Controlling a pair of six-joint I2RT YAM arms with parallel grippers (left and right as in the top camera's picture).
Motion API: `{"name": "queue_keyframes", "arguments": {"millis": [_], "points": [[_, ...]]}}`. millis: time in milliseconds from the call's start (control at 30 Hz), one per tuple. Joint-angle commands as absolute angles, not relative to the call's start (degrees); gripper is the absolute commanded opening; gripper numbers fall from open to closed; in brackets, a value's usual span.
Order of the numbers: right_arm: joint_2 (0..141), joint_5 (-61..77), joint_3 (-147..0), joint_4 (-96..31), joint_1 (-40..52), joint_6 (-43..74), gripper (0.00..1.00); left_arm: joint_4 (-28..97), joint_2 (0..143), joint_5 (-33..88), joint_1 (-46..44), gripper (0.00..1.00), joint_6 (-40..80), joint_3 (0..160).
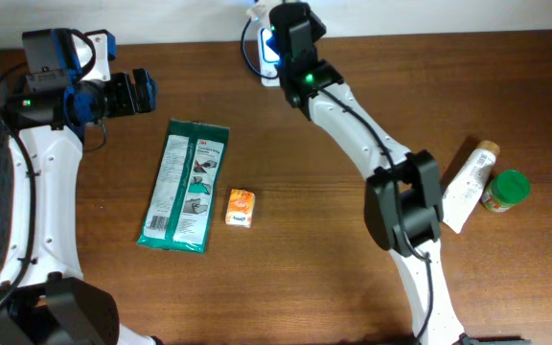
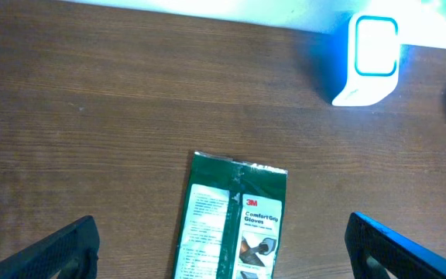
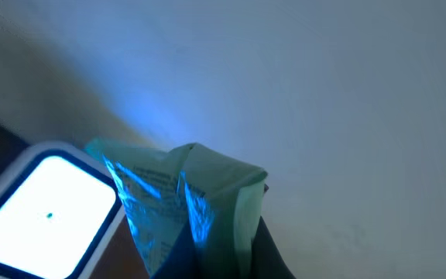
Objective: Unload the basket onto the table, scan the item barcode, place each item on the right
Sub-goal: 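Lift the packet and hold it in front of the scanner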
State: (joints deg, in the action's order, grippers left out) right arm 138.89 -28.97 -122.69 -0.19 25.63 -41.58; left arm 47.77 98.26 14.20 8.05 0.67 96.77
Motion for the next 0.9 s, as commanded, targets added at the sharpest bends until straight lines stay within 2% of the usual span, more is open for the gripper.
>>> {"name": "queue_keyframes", "arguments": {"millis": [0, 467, 600, 867], "points": [[142.26, -30.7, -123.98, 4.62, 26.63, -55.75, 0.04, 47.68, 97.69, 14.81, 8.05, 0.99, 0.43, 97.8], [143.2, -30.48, -123.98, 8.4, 26.74, -58.0, 0.04, 47.68, 97.69, 14.81, 8.05, 0.99, 0.43, 97.8], [143.2, -30.48, -123.98, 8.4, 26.72, -52.18, 0.04, 47.68, 97.69, 14.81, 8.05, 0.99, 0.43, 97.8], [141.69, -30.55, -123.98, 8.19, 26.74, -49.58, 0.04, 47.68, 97.69, 14.79, 8.05, 0.99, 0.43, 97.8]]}}
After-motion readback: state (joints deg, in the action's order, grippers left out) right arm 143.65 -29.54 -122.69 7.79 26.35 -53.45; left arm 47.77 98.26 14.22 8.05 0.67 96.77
